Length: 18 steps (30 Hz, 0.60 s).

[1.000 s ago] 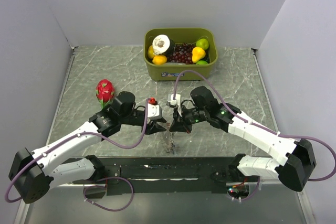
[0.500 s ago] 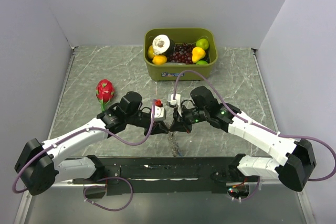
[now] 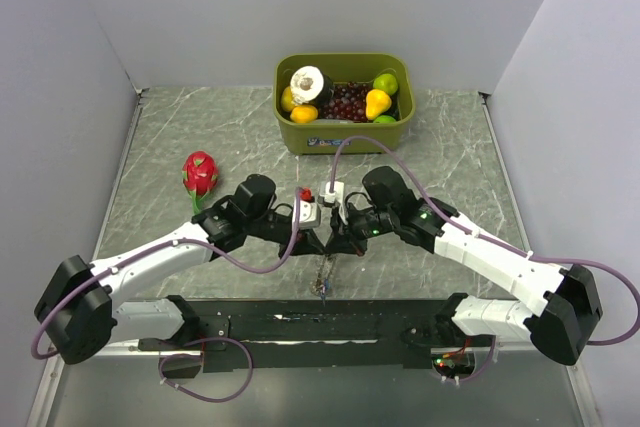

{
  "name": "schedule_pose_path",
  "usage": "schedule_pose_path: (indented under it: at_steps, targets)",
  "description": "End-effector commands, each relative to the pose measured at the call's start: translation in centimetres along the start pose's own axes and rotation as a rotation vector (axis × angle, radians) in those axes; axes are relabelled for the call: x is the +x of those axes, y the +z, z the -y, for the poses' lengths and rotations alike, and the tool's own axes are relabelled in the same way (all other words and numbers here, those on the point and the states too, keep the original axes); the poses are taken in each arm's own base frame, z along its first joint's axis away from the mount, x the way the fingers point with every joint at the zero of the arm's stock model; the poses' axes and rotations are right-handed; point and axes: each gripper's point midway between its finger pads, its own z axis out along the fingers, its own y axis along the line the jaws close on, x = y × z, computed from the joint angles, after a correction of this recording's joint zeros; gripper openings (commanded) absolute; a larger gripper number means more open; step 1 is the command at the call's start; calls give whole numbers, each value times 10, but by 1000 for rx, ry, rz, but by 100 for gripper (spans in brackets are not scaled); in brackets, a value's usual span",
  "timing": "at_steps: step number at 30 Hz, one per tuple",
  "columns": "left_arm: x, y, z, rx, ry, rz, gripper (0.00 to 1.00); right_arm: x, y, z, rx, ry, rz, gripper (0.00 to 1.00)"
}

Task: Put the keys on the keyring

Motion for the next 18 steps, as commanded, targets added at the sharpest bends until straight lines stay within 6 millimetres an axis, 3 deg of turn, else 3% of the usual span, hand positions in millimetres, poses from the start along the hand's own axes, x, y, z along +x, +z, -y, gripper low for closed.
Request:
schedule_pose_path:
  at_steps: [1,3,4,6,7,10,18]
  targets:
    - [-25,6,3,35,70,59,1,-35,-8,-7,-7,-83,120,2]
    - [-25,6,2,19,77,73,1,-35,-10,-7,-3,-87,128,9]
    - [-31,4,0,-2,96,93,1,-39,-12,-9,1,-99,150,22]
    - [-29,3,0,-19,91,110,1,-40,-16,-11,9,-113,176,34]
    - [-39,0,-2,-43,118,148,1,-41,-18,-12,14,-110,188,43]
    - [-40,-3,-1,-70,108,194,1,-45,-25,-13,37,-125,236,55]
    - [-61,-16,-1,-161,118,403,1,-54,-48,-16,76,-168,349,64]
